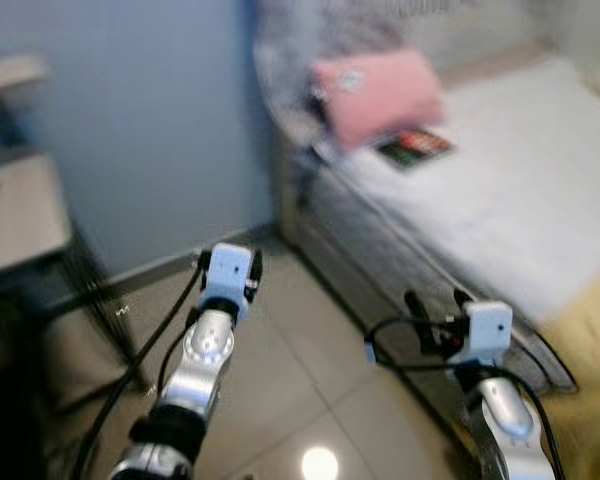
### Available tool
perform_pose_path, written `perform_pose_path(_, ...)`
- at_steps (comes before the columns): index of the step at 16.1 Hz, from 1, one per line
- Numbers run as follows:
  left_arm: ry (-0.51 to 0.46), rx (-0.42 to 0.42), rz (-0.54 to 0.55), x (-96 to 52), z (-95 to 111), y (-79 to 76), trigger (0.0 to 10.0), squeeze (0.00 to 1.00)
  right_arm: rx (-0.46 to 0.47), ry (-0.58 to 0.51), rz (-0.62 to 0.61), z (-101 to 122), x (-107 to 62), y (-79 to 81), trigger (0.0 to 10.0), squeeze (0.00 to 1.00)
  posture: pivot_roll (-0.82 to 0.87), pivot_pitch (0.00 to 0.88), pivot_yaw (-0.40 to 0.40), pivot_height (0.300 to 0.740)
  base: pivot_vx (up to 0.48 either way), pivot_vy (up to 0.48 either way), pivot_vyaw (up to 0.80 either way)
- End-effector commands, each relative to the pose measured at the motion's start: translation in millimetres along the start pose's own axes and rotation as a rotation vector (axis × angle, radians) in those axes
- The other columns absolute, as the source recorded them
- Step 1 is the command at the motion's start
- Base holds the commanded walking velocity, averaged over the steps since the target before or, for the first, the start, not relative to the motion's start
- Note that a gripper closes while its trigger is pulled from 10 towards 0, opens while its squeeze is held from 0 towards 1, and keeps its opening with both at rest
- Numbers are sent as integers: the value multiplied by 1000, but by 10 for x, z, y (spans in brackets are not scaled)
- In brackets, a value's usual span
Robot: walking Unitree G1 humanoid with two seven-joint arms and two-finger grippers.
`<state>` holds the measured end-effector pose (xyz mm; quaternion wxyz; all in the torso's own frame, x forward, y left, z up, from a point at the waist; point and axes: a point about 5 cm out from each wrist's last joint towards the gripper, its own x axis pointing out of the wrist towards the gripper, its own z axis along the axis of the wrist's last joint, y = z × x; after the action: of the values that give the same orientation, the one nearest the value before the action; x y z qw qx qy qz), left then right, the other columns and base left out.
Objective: Clean up the room
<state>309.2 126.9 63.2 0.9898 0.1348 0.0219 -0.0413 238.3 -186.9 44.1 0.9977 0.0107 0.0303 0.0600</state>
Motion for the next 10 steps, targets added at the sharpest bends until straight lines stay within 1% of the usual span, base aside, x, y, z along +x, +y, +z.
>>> perform_pose_path(1,-15,39,-15,29,68,-94,10000,0,-1,-15,-16,30,-9,-46,10000,0,-39,0,17,740,0,-480,456)
perform_pose_path(3,-3,19,-28,83,105,-109,10000,0,4,-7,-16,9,-4,-49,10000,0,-44,0,28,740,0,-480,459)
perform_pose_path(5,-2,17,-34,80,123,-118,10000,0,10,1,-13,-14,-8,-43,10000,0,-44,0,32,740,0,-480,459)
perform_pose_path(7,-14,7,-45,43,134,-138,10000,0,17,15,-1,-48,-12,-26,10000,0,-38,0,33,740,0,-480,459)
perform_pose_path(9,-18,12,-47,-13,116,-107,10000,0,26,37,17,-95,-31,-19,10000,0,-24,0,34,740,0,0,453)
perform_pose_path(10,-17,11,-46,-17,112,-100,10000,0,28,40,20,-102,-39,-18,10000,0,-24,0,34,740,0,0,450)
